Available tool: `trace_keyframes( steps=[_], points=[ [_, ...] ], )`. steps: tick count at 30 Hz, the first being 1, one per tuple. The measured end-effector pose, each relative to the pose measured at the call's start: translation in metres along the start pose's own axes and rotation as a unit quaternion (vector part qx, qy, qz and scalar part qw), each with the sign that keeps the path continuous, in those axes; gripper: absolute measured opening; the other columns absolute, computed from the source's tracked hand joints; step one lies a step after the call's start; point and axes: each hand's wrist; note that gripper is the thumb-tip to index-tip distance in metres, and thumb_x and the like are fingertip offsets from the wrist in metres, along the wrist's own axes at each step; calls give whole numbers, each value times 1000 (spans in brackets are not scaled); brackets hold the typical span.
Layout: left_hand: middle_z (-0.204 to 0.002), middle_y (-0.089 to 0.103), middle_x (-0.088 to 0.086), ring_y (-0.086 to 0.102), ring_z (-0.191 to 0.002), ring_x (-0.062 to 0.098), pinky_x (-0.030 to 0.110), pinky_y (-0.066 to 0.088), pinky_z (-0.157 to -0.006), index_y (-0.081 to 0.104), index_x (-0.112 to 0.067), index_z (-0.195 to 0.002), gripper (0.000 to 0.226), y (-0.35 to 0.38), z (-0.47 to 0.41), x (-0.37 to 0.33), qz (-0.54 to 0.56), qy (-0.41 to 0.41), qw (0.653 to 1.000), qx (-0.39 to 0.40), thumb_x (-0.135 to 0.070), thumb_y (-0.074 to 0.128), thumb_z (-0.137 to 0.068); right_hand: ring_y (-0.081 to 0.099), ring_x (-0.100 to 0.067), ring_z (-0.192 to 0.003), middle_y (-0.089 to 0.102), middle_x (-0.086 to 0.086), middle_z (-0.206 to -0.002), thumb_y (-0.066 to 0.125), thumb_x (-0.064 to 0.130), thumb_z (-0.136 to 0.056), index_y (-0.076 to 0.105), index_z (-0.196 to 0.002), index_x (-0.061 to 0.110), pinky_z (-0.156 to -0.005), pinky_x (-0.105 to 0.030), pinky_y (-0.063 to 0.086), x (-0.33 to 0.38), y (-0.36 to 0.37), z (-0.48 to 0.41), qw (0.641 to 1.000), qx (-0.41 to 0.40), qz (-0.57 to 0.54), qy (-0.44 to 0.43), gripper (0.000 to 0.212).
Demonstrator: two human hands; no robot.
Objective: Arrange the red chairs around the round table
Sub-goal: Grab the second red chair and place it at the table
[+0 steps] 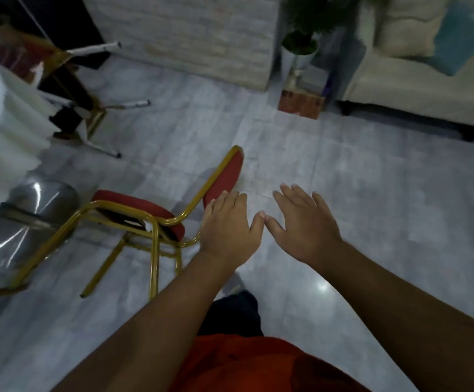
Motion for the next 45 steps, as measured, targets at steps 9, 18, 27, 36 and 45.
trace_keyframes(
  steps=[9,18,27,36,45],
  points=[
    [-133,61,7,53,-127,30,47,41,-110,54,-15,-132,60,-12,-166,33,28,-98,994,-30,-57,34,-94,7,-17,-156,17,0,-168,32,58,-101,25,-157,21,-126,-46,3,-18,-32,-194,995,49,38,-73,68],
    [-148,52,12,44,-139,31,43,30,-117,48,-10,-142,57,-6,-312,58,46,-219,973,-55,-47,45,-99,14,-21,-154,22,-3,-166,40,54,-99,32,-155,21,-125,-48,7,-38,-34,-391,983,77,50,-160,65],
    [-141,58,11,51,-132,33,45,38,-110,53,-10,-137,52,74,-429,79,77,-361,928,-46,-43,55,-96,23,-27,-151,32,-7,-162,50,49,-96,40,-150,20,-123,-52,16,-62,41,-550,943,163,77,-280,62],
    [-142,55,11,47,-136,31,47,32,-116,48,-12,-140,57,218,-497,139,97,-390,916,-12,-46,56,-95,7,-27,-155,13,-2,-168,52,54,-96,19,-156,31,-120,-63,12,-99,178,-649,899,240,159,-331,72],
    [-145,53,8,45,-137,30,53,26,-119,37,-16,-150,76,345,-517,181,82,-398,914,-12,-69,31,-96,39,-34,-142,42,-10,-155,55,54,-93,33,-152,23,-115,-65,27,-129,300,-705,861,253,131,-421,69]
  ],
)
Point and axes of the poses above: each hand's wrist, its own z-axis away from the middle knuckle, its own y-axis out of the palm, x = y × z
